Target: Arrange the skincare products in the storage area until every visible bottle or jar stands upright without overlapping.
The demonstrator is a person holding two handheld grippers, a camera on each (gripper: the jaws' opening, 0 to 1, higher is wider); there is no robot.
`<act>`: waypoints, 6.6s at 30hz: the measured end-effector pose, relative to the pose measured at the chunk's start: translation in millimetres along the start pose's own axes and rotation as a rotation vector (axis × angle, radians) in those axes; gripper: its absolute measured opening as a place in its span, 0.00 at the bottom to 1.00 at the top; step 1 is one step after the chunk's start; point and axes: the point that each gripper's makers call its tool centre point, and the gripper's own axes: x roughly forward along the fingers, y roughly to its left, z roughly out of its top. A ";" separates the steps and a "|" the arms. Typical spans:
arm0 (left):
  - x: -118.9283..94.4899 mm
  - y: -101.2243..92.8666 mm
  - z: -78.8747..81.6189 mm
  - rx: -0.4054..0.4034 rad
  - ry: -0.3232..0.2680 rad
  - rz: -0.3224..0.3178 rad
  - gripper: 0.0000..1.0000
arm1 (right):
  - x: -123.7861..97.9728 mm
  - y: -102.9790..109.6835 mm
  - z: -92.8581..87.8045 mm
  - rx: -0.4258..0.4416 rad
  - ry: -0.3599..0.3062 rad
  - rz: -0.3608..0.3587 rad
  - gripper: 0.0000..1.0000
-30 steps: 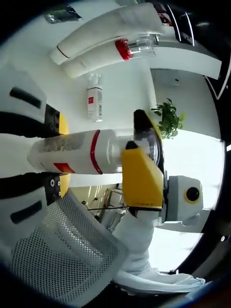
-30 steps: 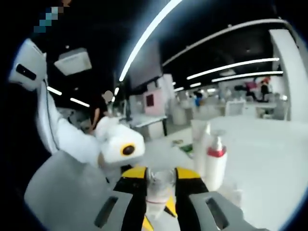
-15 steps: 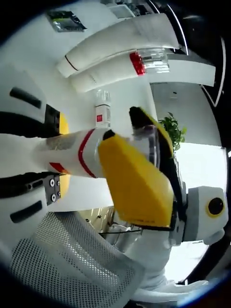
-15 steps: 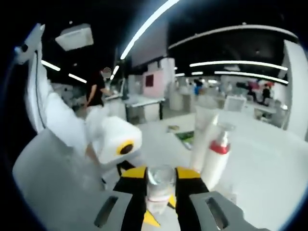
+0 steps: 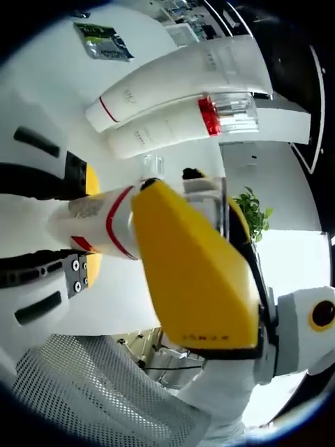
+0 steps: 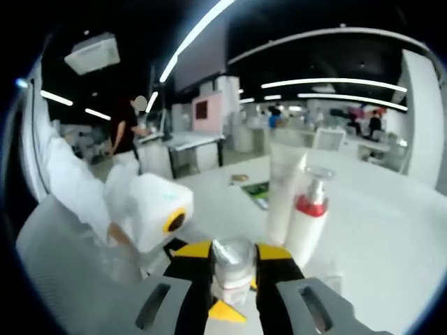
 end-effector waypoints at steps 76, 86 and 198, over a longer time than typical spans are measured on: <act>-21.1 68.4 -15.5 -0.056 0.028 0.228 0.18 | 51.2 -18.9 10.8 -0.046 0.026 0.033 0.15; -20.3 71.9 -22.5 -0.051 0.048 0.236 0.12 | 48.5 -14.6 12.1 -0.095 0.039 0.022 0.17; -18.2 78.3 3.7 0.085 0.006 0.155 0.16 | 61.5 -48.3 -63.3 -0.130 0.277 -0.076 0.00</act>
